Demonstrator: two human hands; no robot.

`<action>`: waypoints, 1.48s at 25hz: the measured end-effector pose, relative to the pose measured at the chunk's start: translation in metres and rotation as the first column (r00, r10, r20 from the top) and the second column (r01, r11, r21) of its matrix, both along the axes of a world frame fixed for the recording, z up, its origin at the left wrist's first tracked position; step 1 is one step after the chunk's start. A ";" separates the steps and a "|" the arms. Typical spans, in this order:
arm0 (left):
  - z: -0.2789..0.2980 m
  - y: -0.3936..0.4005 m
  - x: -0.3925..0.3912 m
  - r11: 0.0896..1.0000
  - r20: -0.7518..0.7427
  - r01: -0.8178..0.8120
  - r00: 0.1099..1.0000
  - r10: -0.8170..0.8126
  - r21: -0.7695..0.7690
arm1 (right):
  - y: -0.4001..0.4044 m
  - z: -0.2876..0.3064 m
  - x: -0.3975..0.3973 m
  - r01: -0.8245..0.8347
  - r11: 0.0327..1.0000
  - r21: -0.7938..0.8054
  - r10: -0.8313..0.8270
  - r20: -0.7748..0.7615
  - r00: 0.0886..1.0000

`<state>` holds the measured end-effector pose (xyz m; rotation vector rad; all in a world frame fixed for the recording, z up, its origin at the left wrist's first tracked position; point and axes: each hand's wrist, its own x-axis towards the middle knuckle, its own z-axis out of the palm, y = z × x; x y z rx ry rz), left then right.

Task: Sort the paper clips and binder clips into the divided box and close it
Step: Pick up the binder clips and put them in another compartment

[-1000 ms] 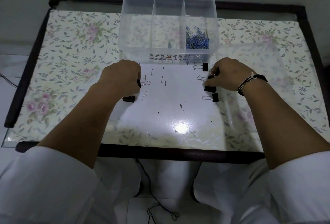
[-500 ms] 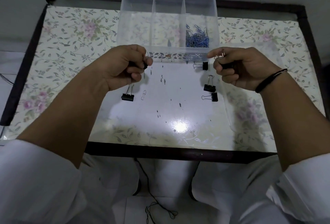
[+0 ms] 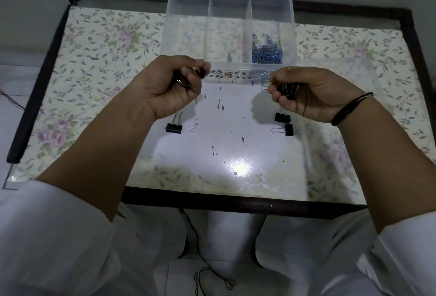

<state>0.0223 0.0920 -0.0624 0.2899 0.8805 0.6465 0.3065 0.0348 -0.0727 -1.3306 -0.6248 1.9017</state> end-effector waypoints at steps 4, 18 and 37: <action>0.007 -0.001 -0.002 0.999 0.009 -0.030 1.000 0.030 0.023 | 0.001 -0.001 -0.004 0.003 1.000 0.007 -0.003 0.033 0.999; -0.012 -0.027 -0.029 0.756 -0.973 0.645 0.080 -0.216 -0.115 | -0.002 -0.003 -0.015 -0.065 0.998 -0.012 0.065 0.062 0.996; -0.023 -0.044 -0.018 0.492 -0.936 0.806 -0.346 -0.060 -0.329 | -0.006 0.008 -0.041 -0.005 1.000 0.014 0.006 -0.019 1.000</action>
